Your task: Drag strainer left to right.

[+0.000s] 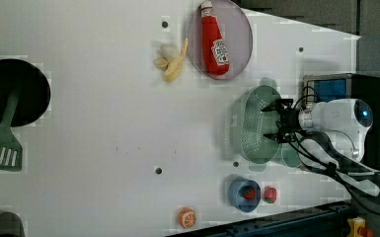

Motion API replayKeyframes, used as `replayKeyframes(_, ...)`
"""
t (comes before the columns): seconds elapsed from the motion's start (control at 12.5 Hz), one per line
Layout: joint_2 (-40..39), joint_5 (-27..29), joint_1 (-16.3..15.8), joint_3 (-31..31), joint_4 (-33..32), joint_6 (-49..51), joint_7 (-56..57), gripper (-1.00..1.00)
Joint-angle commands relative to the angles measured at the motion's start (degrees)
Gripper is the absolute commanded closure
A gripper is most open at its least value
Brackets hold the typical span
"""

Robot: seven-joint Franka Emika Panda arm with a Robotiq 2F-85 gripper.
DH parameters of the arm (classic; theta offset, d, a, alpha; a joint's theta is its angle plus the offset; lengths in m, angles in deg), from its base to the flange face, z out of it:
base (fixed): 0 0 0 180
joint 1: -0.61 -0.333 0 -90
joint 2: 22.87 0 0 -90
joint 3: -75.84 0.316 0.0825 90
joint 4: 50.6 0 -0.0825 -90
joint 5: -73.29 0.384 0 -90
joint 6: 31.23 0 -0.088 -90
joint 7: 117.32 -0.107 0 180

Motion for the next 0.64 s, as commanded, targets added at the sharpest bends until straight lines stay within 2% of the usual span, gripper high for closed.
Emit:
replayKeyframes(0.08, 4.6, -1.1, 0.8, 1.9, 0.1, 0.5, 9.1, -1.0)
replayKeyframes(0.4, 16.0, 0.4, 0.8, 5.2, 1.4, 10.4, 26.1, -1.0)
replayKeyframes(0.64, 26.2, 7.9, 0.8, 6.7, 4.7, 24.6, 29.0, -1.0)
